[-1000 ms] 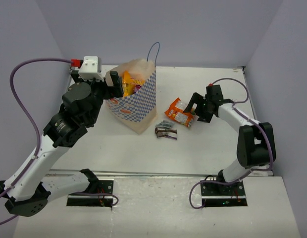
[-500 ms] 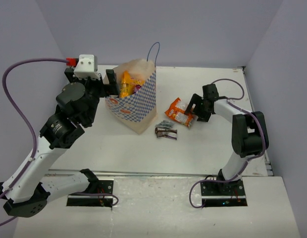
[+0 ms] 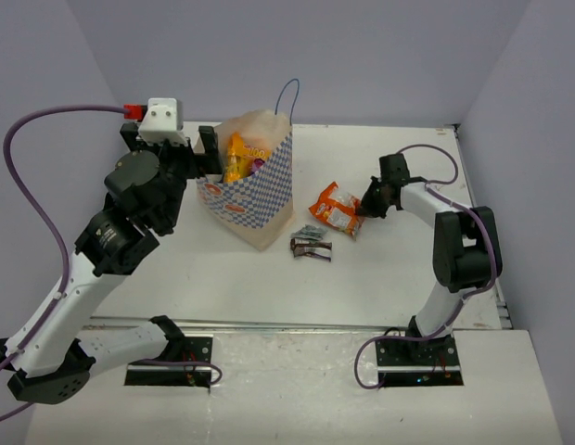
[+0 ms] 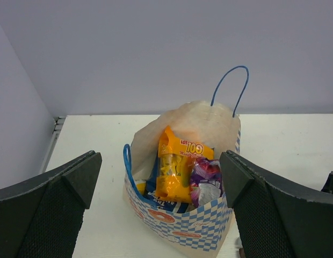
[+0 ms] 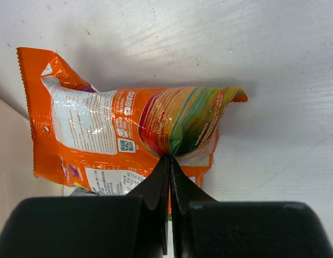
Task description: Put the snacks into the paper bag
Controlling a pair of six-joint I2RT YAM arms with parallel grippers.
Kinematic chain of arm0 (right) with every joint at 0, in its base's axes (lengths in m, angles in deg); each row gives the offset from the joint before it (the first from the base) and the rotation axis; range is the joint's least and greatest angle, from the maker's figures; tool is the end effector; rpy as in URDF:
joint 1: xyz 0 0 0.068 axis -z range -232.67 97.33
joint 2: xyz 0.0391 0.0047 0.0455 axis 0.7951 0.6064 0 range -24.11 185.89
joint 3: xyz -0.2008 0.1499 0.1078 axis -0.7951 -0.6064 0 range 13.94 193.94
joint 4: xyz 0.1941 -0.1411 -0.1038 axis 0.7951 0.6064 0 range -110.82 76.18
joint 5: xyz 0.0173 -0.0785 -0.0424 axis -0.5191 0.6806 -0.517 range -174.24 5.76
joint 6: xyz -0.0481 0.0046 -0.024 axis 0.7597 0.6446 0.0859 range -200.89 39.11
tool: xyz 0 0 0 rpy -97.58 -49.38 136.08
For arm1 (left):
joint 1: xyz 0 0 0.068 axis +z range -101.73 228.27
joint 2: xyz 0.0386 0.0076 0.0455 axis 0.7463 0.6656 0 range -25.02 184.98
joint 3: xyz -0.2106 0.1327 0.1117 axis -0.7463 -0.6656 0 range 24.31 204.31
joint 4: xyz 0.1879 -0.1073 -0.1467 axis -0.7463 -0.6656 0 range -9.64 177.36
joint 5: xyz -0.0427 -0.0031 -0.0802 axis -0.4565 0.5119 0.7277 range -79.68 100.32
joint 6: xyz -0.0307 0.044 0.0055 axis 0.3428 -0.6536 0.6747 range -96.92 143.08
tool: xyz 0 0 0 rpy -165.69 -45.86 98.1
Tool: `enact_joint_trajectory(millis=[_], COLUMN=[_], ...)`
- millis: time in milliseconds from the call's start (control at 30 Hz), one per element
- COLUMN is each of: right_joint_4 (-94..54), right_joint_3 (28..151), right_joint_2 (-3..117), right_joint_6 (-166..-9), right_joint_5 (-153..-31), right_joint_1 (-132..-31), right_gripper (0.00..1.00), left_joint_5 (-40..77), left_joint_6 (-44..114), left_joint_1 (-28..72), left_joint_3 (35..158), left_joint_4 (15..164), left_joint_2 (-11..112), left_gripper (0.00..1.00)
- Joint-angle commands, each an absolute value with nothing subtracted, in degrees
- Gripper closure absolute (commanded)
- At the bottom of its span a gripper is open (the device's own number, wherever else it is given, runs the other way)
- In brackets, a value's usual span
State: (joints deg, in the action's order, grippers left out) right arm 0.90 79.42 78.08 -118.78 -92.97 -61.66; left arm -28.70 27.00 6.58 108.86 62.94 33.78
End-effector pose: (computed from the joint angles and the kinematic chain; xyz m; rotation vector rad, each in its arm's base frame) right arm 0.3598 0.0625 0.1801 0.6068 2.5845 0.4843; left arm 0.1489 -0.1027 0.5021 -0.0285 1.5534 -0.1022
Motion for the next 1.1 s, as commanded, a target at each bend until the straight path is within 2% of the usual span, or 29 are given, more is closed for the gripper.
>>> enact_joint_trajectory(millis=[0,100,133,167,200,233,367,667,767,800,867,900,1067], right_joint_4=[0.5,0.3,1.0,1.2,1.4,1.9,3.2,6.2,6.2,6.4,6.9,7.0,8.3], right_joint_3=[79.2,78.5,78.5,78.5,78.5,78.7,80.6,84.5,85.0,85.2,85.3,85.2,83.4], right_joint_2=[76.3,73.8,73.1,73.1,73.0,73.3,76.0,81.9,82.5,82.4,81.5,80.8,76.2], right_joint_6=[-118.4,-118.6,-118.6,-118.6,-118.4,-118.4,-118.9,-121.3,-121.9,-121.9,-122.0,-121.9,-120.7], right_joint_5=[-94.3,-94.5,-94.1,-94.0,-94.0,-94.0,-95.8,-92.5,-91.3,-90.8,-89.8,-89.3,-89.2], right_joint_1=[-61.8,-61.8,-61.8,-61.9,-61.8,-61.8,-61.9,-64.3,-64.7,-64.8,-64.9,-64.8,-64.8], right_gripper=[1.0,0.99,0.67,0.67,0.18,0.01,0.01,0.01,0.33,0.59,0.82,0.98,1.0], left_joint_5=[-28.7,-28.9,-28.9,-29.0,-29.0,-29.0,-28.7,-30.4,-30.8,-30.8,-31.0,-31.0,-30.9], left_joint_6=[28.2,29.3,29.9,30.4,30.6,31.0,32.2,27.4,24.4,23.6,21.1,20.6,19.1], left_joint_1=[6.6,6.6,6.6,6.6,6.6,6.6,6.6,6.6,6.6,6.6,6.6,6.6,6.6], left_joint_3=[111.1,110.9,110.5,110.3,109.9,109.5,106.8,105.6,105.7,105.8,106.0,106.0,105.3], left_joint_4=[64.9,64.1,63.6,63.6,63.6,63.6,64.2,68.0,69.1,69.3,70.0,70.3,72.6], left_joint_2=[33.7,33.2,32.9,32.6,32.4,32.2,31.0,31.7,32.3,32.5,32.9,33.1,33.4], left_gripper=[0.0,0.0,0.0,0.0,0.0,0.0,0.0,0.0,0.0,0.0,0.0,0.0,0.0])
